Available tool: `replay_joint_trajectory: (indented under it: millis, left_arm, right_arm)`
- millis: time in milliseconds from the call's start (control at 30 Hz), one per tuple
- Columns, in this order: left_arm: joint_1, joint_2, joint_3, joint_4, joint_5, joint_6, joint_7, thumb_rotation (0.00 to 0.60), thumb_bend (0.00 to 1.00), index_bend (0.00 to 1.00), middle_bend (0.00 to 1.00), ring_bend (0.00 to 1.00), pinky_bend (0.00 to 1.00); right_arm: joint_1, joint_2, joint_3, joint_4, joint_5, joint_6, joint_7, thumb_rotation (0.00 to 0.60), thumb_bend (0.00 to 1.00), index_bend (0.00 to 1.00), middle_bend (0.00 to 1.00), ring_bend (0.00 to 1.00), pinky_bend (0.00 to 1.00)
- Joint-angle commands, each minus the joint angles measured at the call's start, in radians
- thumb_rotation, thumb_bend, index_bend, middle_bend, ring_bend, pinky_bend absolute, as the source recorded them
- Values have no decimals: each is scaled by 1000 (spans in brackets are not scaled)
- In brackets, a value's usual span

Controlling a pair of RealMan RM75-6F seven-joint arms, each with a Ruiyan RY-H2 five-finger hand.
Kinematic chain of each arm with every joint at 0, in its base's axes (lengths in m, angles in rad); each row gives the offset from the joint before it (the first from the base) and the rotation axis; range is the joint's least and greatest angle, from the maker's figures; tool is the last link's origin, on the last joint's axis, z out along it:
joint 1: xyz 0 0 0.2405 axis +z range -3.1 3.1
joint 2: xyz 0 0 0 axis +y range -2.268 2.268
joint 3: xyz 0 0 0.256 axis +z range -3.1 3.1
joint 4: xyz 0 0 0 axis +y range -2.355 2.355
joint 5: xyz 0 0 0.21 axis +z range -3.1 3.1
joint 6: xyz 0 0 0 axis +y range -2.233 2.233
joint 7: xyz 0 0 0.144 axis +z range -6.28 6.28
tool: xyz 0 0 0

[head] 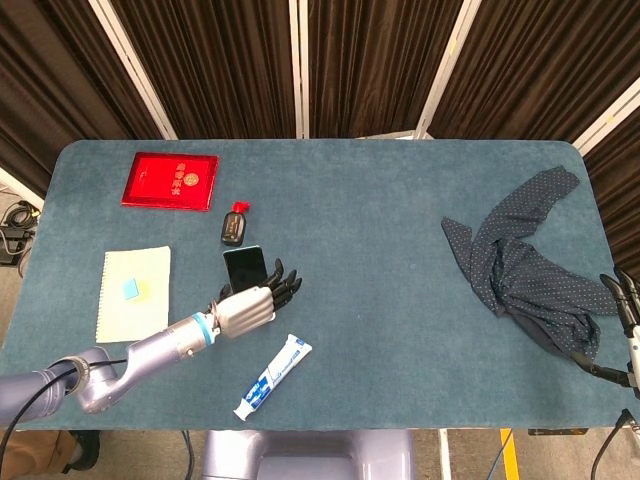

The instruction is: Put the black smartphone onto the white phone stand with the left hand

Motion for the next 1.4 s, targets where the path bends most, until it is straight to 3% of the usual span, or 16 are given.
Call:
replay_joint_trajectory:
  millis: [33, 200, 567, 700, 900, 1067, 1300, 1400]
  left_arm:
    - [3, 19, 6, -17, 7, 11, -2, 600, 0, 0, 0, 0, 90]
    - [4, 47, 20, -43, 64, 61, -97, 600, 0, 0, 0, 0, 1]
    - [38, 112, 2, -61, 137, 235, -292, 600, 0, 0, 0, 0, 0]
    - [81, 124, -13, -63, 130, 342, -423, 600, 0, 0, 0, 0, 0]
    - [211, 75, -73, -137, -72, 502, -661, 600, 0, 0, 0, 0, 0]
    - [323, 50, -111, -201, -227, 625, -776, 600, 0, 0, 0, 0, 0]
    - [470, 99, -97, -258, -329, 748, -868, 600, 0, 0, 0, 0, 0]
    - [542, 148, -62, -301, -356, 787, -898, 600, 0, 0, 0, 0, 0]
  right_arm:
    - [0, 0, -1, -1, -2, 0, -2, 600, 0, 0, 0, 0, 0]
    - [-1, 1, -2, -4, -4, 3, -6, 600, 0, 0, 0, 0, 0]
    - [-2, -1, -5, -13, -10, 7, -26, 600, 0, 0, 0, 0, 0]
    - [-2, -2, -5, -16, -10, 6, -34, 600, 0, 0, 0, 0, 0]
    - [-1, -4, -6, -19, -12, 4, -42, 600, 0, 0, 0, 0, 0]
    - [-1, -5, -7, -21, -13, 5, -49, 600, 0, 0, 0, 0, 0]
    - [-1, -6, -7, -24, -15, 7, -54, 600, 0, 0, 0, 0, 0]
    - [-1, -6, -8, -24, -16, 7, -56, 600, 0, 0, 0, 0, 0]
